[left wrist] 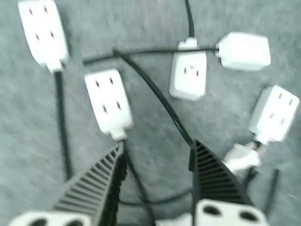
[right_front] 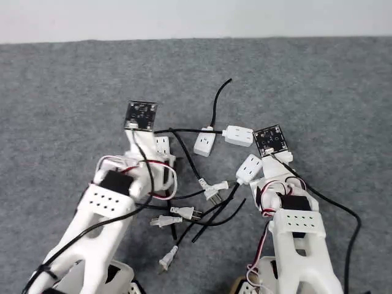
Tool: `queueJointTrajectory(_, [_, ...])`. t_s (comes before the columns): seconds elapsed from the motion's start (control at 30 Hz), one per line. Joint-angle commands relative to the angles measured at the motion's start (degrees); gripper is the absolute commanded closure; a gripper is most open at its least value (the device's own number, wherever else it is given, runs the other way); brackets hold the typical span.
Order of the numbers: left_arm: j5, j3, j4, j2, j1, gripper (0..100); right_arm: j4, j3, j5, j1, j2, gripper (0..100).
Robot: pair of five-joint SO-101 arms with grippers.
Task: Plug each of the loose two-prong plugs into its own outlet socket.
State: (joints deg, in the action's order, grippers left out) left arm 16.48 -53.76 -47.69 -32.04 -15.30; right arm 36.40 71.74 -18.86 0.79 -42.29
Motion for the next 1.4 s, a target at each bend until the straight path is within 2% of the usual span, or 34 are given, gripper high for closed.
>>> queueJointTrajectory(0.0, [-5.2, -0.9, 0.4, -1.9, 6.9, 79, -0.7, -0.8, -0.7, -0.1, -0.5, 98.9])
queueJointTrajectory(0.1, [-7.8, -3.6, 0.4, -1.9, 14.9, 79, 0.2, -3.0, -0.7, 0.0, -0.5, 98.9])
queueJointTrajectory(0.2, [-8.1, -6.5, 0.8, -1.8, 22.4, 79, 6.6, -10.9, -3.2, -0.8, 0.2, 99.0])
queueJointTrajectory(0.3, [-10.2, -7.4, 1.8, -1.8, 30.7, 79, 15.4, -19.0, -10.3, -8.0, 1.5, 99.0])
queueJointTrajectory(0.43, [-17.8, -10.2, 10.7, -1.7, 39.3, 79, 24.0, -25.1, -24.2, -20.4, 6.0, 98.1])
queueJointTrajectory(0.53, [-20.1, -11.5, 13.3, -1.8, 37.9, 78, 26.4, -25.5, -34.2, -28.4, 9.5, 90.7])
queueJointTrajectory(0.6, [-20.6, -12.0, 13.5, -1.8, 36.7, 78, 25.8, -25.4, -38.0, -31.6, 11.7, 86.3])
queueJointTrajectory(0.77, [-22.6, -12.0, 13.5, -1.5, 36.4, 78, 18.3, -25.8, -42.7, -32.9, 18.6, 88.7])
queueJointTrajectory(0.97, [-22.6, -12.1, 13.5, -1.4, 36.3, 78, 13.9, -30.1, -43.6, -32.6, 30.7, 89.4])
queueJointTrajectory(1.2, [-22.6, -12.1, 13.5, -1.4, 36.3, 78, 14.0, -37.9, -43.6, -27.5, 42.4, 89.8])
queueJointTrajectory(1.33, [-22.7, -12.1, 13.5, -1.4, 36.3, 78, 14.3, -38.2, -43.3, -26.4, 42.8, 99.7])
queueJointTrajectory(1.37, [-22.7, -12.1, 13.5, -1.4, 36.3, 78, 14.9, -38.0, -43.3, -26.2, 42.2, 98.3])
